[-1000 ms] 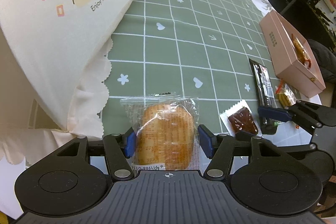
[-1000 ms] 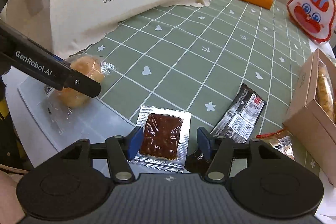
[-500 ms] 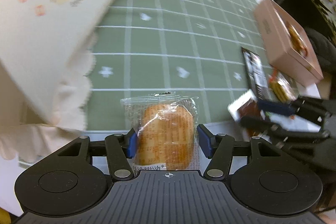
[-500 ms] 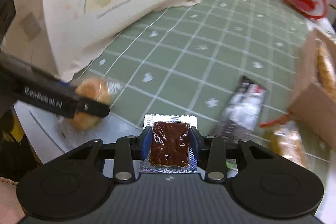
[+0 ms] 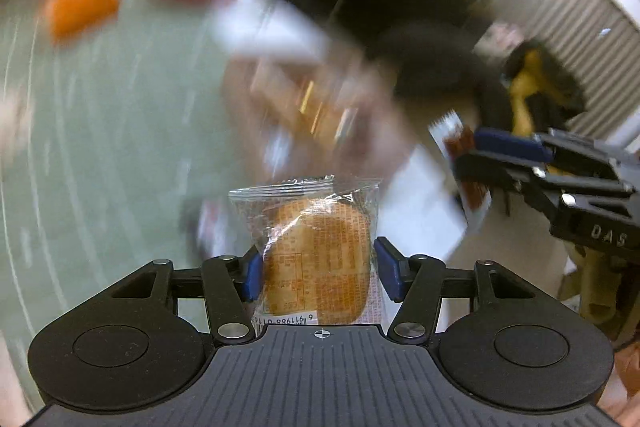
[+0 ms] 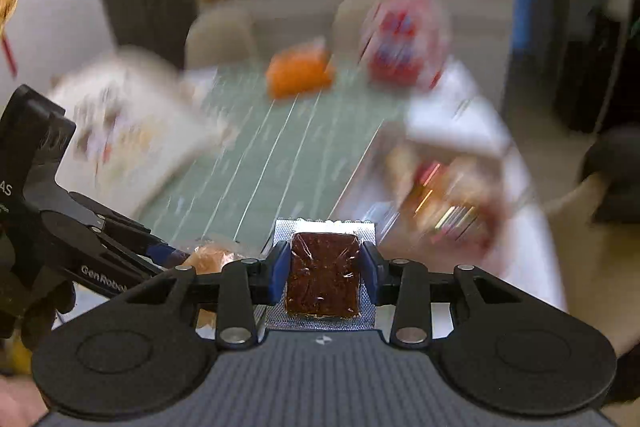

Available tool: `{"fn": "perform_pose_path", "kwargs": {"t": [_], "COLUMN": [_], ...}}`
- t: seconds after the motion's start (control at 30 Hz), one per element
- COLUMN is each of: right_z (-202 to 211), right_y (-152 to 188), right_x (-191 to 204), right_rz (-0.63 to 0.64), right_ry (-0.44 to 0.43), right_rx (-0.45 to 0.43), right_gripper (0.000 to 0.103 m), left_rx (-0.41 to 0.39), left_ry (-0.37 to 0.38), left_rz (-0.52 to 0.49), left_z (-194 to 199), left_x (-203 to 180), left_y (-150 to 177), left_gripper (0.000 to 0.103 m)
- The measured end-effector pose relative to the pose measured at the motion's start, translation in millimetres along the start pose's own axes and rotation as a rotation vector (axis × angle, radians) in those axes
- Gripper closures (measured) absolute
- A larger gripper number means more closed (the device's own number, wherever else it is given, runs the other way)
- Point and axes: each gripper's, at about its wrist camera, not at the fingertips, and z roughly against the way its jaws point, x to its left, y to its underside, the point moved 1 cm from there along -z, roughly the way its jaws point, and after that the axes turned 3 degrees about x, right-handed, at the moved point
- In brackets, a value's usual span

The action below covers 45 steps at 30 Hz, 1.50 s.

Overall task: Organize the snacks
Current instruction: 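Lower the cake and chocolate square into the pink box and open both tools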

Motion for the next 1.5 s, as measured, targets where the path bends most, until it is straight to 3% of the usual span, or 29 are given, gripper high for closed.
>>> {"fn": "perform_pose_path", "kwargs": {"t": [0.1, 0.23, 0.33, 0.43, 0.67, 0.8, 0.93, 1.07, 1.2, 1.3, 1.5], "right_z": [42.3, 66.5, 64.9, 51.7, -8.9, -48.5, -70.9, -77.8, -82.2, -86.9, -87.7], "right_y": [-29.5, -59.0, -74.2, -83.4, -92.6, -86.7, -79.5, -80.4, -81.1, -77.7, -86.8], "right_x": [-22.6, -46.6, -64.6, -84.1, -132.2, -140.9, -141.8, -136.8, -133.3, -132.5, -123.3], "right_rz": [0.006, 0.032, 0.049, 0.026, -0.066, -0.105, -0.12, -0.105, -0.092, -0.099, -0.101], "right_ry": [0.06, 0.12, 0.137, 0.115, -0.003, -0.032, -0.096, -0.14, -0.144, -0.11, -0.052], "right_rx": [-0.163, -0.297, -0.356, -0.378, -0.325, -0.252, -0.21, -0.197, -0.198, -0.171, -0.17], "right_gripper": [0.065, 0.065, 0.065, 0.065, 0.065, 0.065, 0.065, 0.065, 0.065, 0.065, 0.065], "left_rx": [-0.178, -0.318, -0.34, -0.286, -0.076, -0.037, -0.057, 0.015, -0.077, -0.131, -0.253], "left_ry": [0.008, -0.016, -0.036, -0.071, -0.178, -0.19, -0.173, -0.299, -0.222, -0.226, -0.149], "left_rz": [-0.059, -0.063, -0.029, 0.009, 0.199, 0.304, 0.331, 0.323, 0.363, 0.356, 0.424], "left_z": [25.5, 38.0, 30.2, 4.3, -85.5, -113.1, -123.1, -147.1, -135.1, -118.2, -68.0], "left_x": [-24.7, -46.3, -55.7, -56.0, -24.9, -6.2, 1.0, 10.9, 16.5, 20.6, 45.7], "left_y": [-51.2, -98.5, -118.7, -124.7, -108.3, -89.4, -88.6, -94.1, -90.7, -91.0, -74.5], "left_gripper": [0.042, 0.042, 0.042, 0.042, 0.042, 0.042, 0.042, 0.043, 0.043, 0.043, 0.043]}}
